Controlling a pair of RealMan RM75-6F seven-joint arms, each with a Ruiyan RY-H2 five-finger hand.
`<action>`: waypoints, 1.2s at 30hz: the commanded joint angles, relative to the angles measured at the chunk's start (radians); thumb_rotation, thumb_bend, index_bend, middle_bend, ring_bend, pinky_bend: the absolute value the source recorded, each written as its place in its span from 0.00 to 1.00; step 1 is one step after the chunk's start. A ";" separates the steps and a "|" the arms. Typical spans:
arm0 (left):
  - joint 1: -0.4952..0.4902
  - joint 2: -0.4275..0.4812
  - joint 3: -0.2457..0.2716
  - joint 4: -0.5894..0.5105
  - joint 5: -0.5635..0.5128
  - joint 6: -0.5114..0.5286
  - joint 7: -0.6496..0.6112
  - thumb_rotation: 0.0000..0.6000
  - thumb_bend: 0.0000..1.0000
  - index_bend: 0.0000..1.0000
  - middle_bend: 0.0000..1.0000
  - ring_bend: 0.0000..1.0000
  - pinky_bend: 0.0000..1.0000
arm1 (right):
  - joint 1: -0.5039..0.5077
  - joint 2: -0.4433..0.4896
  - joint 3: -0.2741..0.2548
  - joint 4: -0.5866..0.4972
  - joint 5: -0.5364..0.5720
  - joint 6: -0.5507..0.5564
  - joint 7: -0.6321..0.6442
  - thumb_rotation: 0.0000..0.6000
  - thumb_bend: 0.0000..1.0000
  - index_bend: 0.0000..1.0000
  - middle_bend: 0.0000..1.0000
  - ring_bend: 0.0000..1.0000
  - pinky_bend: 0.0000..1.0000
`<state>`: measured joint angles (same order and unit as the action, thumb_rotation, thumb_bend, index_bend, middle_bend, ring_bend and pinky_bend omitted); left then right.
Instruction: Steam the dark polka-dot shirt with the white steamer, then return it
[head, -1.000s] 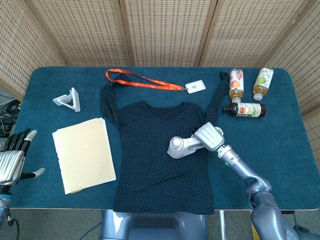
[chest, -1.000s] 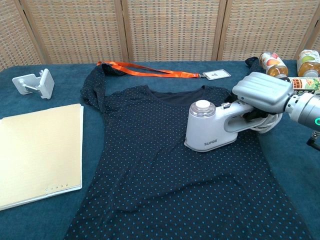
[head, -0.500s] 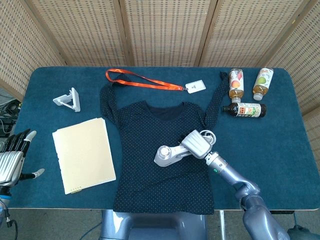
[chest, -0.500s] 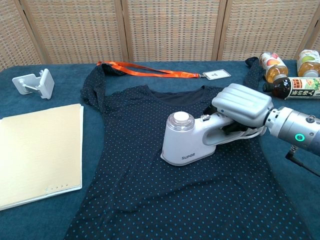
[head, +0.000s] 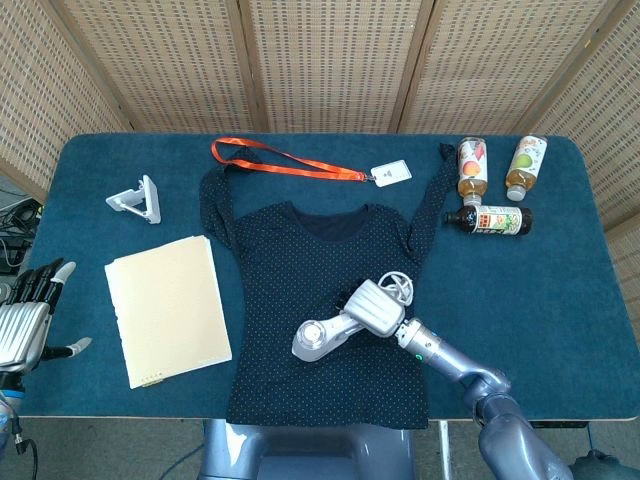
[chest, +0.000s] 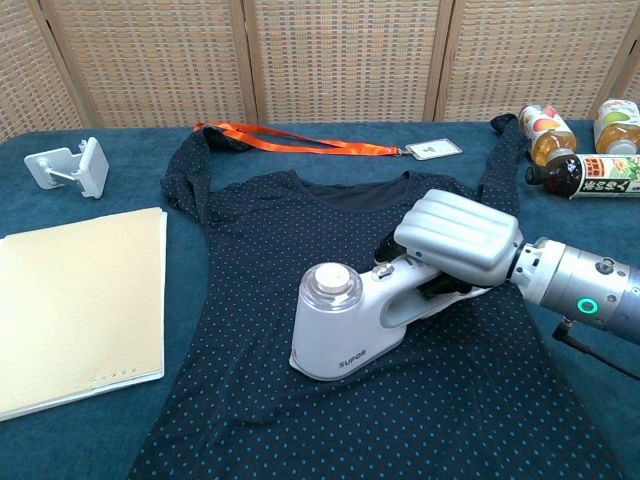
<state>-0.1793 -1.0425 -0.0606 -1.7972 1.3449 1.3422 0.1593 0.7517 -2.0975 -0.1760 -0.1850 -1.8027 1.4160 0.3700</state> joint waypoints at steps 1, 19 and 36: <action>0.000 0.000 0.000 0.000 0.000 0.000 0.000 1.00 0.00 0.00 0.00 0.00 0.00 | -0.004 0.007 -0.007 0.013 -0.005 0.001 -0.010 1.00 1.00 0.91 0.72 0.78 0.95; -0.005 -0.006 0.000 -0.002 -0.004 -0.007 0.005 1.00 0.00 0.00 0.00 0.00 0.00 | -0.048 0.146 -0.029 0.079 -0.008 -0.018 -0.077 1.00 1.00 0.91 0.72 0.78 0.95; -0.004 -0.007 0.005 -0.010 0.011 0.000 0.009 1.00 0.00 0.00 0.00 0.00 0.00 | -0.075 0.161 -0.062 0.036 -0.038 0.055 -0.065 1.00 1.00 0.91 0.72 0.78 0.95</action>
<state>-0.1837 -1.0492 -0.0554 -1.8071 1.3550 1.3419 0.1680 0.6738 -1.9266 -0.2276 -0.1398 -1.8278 1.4485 0.3049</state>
